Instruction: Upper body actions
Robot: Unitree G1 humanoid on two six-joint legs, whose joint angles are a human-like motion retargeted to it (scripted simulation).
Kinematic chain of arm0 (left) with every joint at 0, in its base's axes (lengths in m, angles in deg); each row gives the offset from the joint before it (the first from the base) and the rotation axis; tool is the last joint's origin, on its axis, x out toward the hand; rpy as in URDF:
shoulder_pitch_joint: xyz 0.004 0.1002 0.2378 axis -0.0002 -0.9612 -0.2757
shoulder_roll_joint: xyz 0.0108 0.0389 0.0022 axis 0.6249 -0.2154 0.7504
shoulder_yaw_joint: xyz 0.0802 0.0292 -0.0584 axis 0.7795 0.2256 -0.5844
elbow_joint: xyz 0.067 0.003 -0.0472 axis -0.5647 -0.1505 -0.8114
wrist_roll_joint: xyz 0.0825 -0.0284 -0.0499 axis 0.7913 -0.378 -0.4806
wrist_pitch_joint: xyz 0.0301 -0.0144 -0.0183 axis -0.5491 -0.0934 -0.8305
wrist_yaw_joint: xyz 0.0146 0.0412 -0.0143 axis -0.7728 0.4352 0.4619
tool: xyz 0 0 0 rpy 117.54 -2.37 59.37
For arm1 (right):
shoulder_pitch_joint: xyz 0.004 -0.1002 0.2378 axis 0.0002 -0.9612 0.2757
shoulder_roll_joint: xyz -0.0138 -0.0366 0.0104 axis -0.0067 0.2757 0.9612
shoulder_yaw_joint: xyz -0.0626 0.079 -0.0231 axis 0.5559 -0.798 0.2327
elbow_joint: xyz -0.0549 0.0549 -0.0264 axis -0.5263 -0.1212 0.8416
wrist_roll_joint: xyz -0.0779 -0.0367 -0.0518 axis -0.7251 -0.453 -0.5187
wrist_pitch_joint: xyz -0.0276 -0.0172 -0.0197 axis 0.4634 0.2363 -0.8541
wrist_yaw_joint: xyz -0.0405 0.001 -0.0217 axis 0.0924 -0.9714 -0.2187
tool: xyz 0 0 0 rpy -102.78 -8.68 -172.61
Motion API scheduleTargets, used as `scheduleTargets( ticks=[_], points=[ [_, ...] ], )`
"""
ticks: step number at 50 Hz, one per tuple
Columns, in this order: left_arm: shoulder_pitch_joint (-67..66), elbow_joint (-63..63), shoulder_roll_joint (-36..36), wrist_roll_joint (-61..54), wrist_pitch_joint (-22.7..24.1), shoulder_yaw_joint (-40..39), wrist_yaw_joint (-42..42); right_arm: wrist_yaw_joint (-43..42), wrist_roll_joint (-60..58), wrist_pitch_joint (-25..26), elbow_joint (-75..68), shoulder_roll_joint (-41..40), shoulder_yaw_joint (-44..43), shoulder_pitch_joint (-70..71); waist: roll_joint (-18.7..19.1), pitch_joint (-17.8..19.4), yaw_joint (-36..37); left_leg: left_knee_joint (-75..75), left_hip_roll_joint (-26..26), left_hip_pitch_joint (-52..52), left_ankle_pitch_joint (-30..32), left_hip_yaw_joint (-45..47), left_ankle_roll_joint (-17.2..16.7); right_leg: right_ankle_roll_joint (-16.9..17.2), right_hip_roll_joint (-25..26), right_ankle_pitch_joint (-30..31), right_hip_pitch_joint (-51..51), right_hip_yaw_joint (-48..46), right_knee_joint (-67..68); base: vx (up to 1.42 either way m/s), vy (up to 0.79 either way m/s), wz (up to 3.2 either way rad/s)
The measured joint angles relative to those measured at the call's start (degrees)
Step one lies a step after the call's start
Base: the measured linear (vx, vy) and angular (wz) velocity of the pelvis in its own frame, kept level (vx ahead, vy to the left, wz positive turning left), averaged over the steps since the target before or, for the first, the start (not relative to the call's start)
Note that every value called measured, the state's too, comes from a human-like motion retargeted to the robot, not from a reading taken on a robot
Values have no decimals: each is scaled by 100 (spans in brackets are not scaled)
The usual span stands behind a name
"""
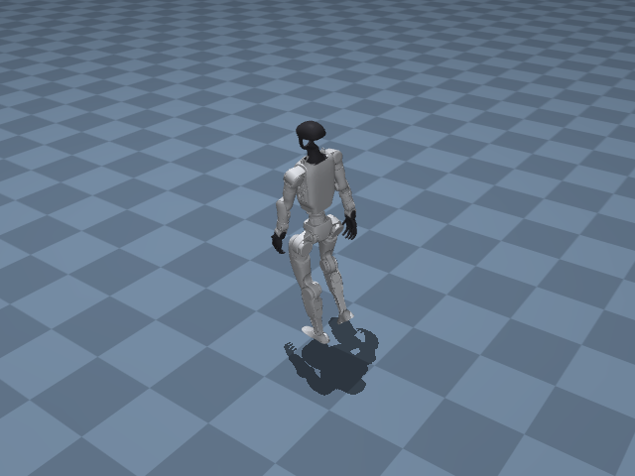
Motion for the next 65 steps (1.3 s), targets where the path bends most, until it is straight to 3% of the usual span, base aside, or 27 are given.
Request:
scheduleTargets(
  ticks=[2,4,5,8,14,20,27,33,40,47,57,59,62,65],
  points=[
    [396,135,-67,-146,68,-5,-27,-40,-134,88,-145,96,-53,-192,55,38,-165,-37,46,-17,24,38,50,-308,15,-231,-668,142,986,10,-3,-26],
    [707,287,-98,-197,115,-91,-113,-42,-159,180,-308,197,-150,-355,31,105,-396,-77,-45,3,47,55,135,-659,-349,-604,-1256,0,1946,7,5,7],
    [855,342,-114,-218,136,-154,-152,-29,-122,236,-374,251,-222,-432,-21,169,-585,-83,-183,35,57,-10,209,-699,-540,-778,-1527,78,2423,5,9,52],
    [1217,359,-153,-532,214,-323,-84,35,229,418,-374,288,-479,-734,-20,248,-878,-92,-186,8,107,-96,238,-699,-501,-890,-2243,257,3215,3,-3,27],
    [1386,463,-226,-662,304,-309,-68,-147,694,581,-374,253,-715,-1109,36,195,-920,-116,48,-55,134,-44,120,-694,-387,-738,-2850,-14,3423,6,-9,-14],
    [1083,514,-200,-590,361,-142,-100,-12,618,382,-374,223,-715,-815,17,167,-822,-88,115,12,71,112,101,-265,-100,-555,-2219,69,2354,7,-3,-23],
    [600,174,-220,-632,295,-161,36,205,612,301,-17,134,-482,-247,-9,82,-549,-75,75,119,-44,335,99,251,305,-193,-731,296,308,4,0,-28],
    [166,-109,-194,-435,221,-76,28,302,502,279,322,32,-231,91,-123,-37,-291,-70,-99,136,-134,421,74,647,327,23,486,438,-1555,-3,-2,-10],
    [-223,-37,-110,-245,140,-149,136,300,314,248,407,-19,52,386,-283,-102,-188,-59,-309,95,-236,511,14,1061,278,-1013,1157,400,-2974,-18,-5,-10],
    [-779,340,0,-370,114,-207,496,165,485,274,28,40,153,606,-276,-122,-82,-52,-298,81,-287,629,-115,1217,237,-1104,1319,50,-3434,-25,0,-13],
    [-2300,138,297,-910,-54,-610,652,-56,629,286,-362,-141,593,1301,-241,-70,-4,1025,-63,-205,-615,534,-524,1086,306,-977,1625,-12,-3750,-24,7,17],
    [-2708,73,347,-848,-66,-644,636,-15,620,309,-324,-206,726,1578,-265,-33,3,1713,1,-485,-267,564,-623,1050,247,-941,1663,60,-3751,-29,13,16],
    [-3113,-104,400,-655,-142,-702,606,37,706,361,-194,-326,869,2116,-387,140,-62,3403,133,-1414,954,422,-690,1011,53,-915,1690,38,-3718,-35,12,55],
    [-3432,-223,496,-453,-161,-668,540,127,876,294,148,-438,892,2584,-565,498,337,5028,184,-2536,2018,531,-190,974,-121,-877,1695,213,-3592,-38,0,-23]
  ],
)
